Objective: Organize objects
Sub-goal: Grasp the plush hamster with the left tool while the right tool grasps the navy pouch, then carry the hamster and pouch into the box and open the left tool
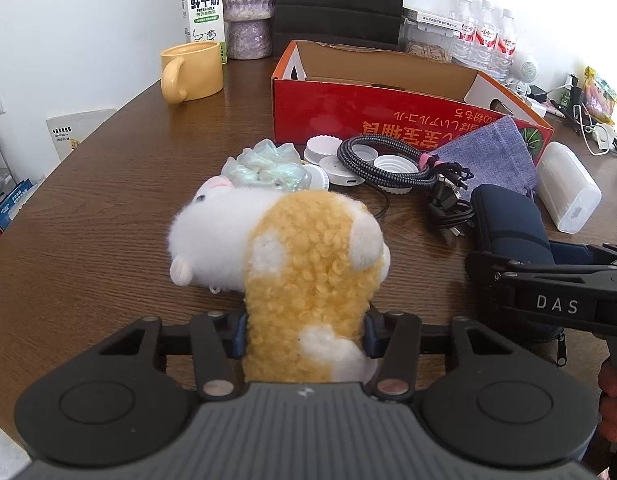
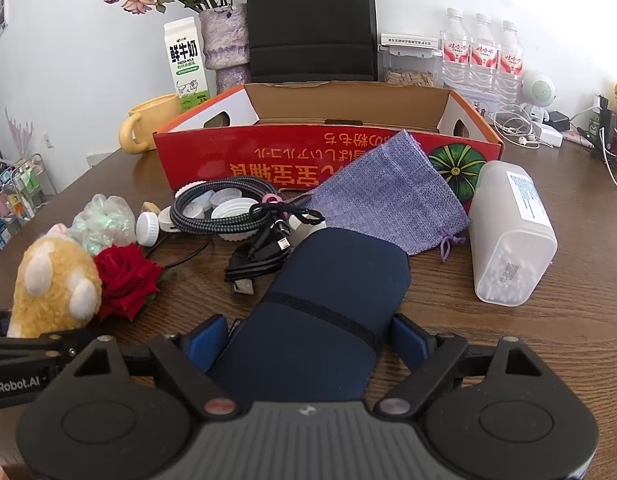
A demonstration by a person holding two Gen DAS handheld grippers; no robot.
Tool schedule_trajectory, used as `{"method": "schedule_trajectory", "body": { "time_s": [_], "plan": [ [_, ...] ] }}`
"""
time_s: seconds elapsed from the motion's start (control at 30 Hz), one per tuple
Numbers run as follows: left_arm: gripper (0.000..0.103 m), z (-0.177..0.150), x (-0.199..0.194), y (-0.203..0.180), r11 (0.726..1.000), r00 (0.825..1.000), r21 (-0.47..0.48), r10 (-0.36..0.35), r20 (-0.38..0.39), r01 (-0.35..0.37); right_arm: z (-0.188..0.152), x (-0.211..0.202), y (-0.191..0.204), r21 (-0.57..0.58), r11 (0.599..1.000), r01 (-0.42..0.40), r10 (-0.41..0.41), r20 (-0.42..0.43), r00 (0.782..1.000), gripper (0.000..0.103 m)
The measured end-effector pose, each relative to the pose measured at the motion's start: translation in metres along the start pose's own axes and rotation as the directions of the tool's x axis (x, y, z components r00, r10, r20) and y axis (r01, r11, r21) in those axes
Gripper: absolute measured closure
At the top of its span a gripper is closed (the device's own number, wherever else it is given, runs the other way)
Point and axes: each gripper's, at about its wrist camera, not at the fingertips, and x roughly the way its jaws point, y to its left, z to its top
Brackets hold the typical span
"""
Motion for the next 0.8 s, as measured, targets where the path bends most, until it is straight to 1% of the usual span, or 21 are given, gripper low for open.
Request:
{"method": "schedule_trajectory", "body": {
  "time_s": [0.1,0.23,0.33,0.4,0.47,0.57,0.73,0.77,0.8],
  "plan": [
    [0.053,-0.002,-0.004,-0.001,1.000,1.000,0.010,0.000,0.012,0.000,-0.001,-0.005,-0.001,0.006,1.000,-0.005,0.005,0.012,1.000,0.023],
    [0.054,-0.002,-0.010,-0.002,1.000,1.000,0.014,-0.003,0.026,0.003,-0.004,-0.011,0.000,-0.007,1.000,-0.007,0.007,0.022,1.000,0.026],
    [0.054,-0.003,-0.015,-0.002,1.000,0.999,0.017,-0.003,0.033,0.003,-0.005,-0.017,0.001,-0.007,1.000,-0.016,0.016,0.036,0.999,0.031],
    [0.054,-0.004,-0.018,-0.002,1.000,0.999,0.019,-0.005,0.038,0.005,-0.005,-0.022,0.001,-0.004,1.000,-0.021,0.021,0.050,0.999,0.039],
    [0.054,-0.004,-0.020,-0.002,1.000,0.999,0.018,-0.005,0.042,0.004,-0.004,-0.026,0.001,-0.003,1.000,-0.030,0.030,0.058,0.998,0.042],
    [0.054,-0.005,-0.023,-0.001,1.000,0.999,0.016,-0.005,0.045,0.004,-0.005,-0.028,0.004,-0.012,1.000,-0.027,0.028,0.052,0.998,0.042],
    [0.054,-0.007,-0.022,-0.001,1.000,0.999,0.017,-0.008,0.039,0.007,-0.003,-0.024,0.007,-0.006,1.000,0.003,-0.003,0.023,1.000,0.033],
    [0.053,-0.007,-0.021,-0.001,1.000,0.999,0.016,-0.007,0.036,0.006,-0.003,-0.022,0.010,-0.017,1.000,0.012,-0.012,0.018,1.000,0.028],
    [0.053,-0.007,-0.021,0.000,1.000,0.999,0.012,-0.006,0.034,0.005,-0.004,-0.020,0.012,-0.026,0.999,0.018,-0.018,0.014,1.000,0.025]
  ]
}}
